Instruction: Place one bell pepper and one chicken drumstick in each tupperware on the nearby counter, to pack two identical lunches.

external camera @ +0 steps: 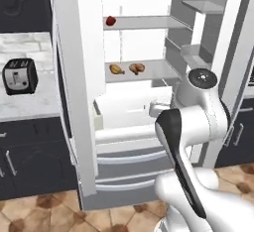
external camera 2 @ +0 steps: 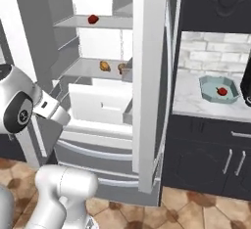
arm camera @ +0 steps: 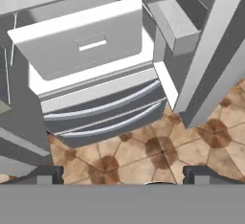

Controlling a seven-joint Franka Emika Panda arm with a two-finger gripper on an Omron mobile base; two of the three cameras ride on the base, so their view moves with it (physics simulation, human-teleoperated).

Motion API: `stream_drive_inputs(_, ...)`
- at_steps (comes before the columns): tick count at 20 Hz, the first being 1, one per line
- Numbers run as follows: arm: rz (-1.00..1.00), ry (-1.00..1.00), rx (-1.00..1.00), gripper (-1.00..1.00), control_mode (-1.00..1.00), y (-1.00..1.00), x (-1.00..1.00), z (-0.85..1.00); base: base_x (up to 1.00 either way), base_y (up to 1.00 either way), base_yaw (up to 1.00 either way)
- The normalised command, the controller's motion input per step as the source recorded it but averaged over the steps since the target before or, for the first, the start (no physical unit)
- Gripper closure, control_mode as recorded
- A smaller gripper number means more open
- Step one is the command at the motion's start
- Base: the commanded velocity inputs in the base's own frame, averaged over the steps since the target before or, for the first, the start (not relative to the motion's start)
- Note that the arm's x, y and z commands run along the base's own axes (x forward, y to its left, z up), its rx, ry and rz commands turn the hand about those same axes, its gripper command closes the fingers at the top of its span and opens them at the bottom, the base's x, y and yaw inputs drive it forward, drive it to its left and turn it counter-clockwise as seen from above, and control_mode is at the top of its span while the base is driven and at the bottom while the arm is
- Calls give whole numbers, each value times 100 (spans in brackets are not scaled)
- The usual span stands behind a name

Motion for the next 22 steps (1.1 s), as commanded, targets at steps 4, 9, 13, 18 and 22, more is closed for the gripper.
stream_drive_inputs(4,0,0,0,-100,100,0,0,0,100,0,3)
stream_drive_inputs(9,0,0,0,-100,100,0,0,0,100,-1,0)
stream_drive_inputs(13,0,0,0,-100,100,0,0,0,100,-2,0)
stream_drive_inputs(18,0,0,0,-100,100,0,0,0,95,0,0)
stream_drive_inputs(22,3,-1,0,-100,-100,3,6,4,8,0,0)
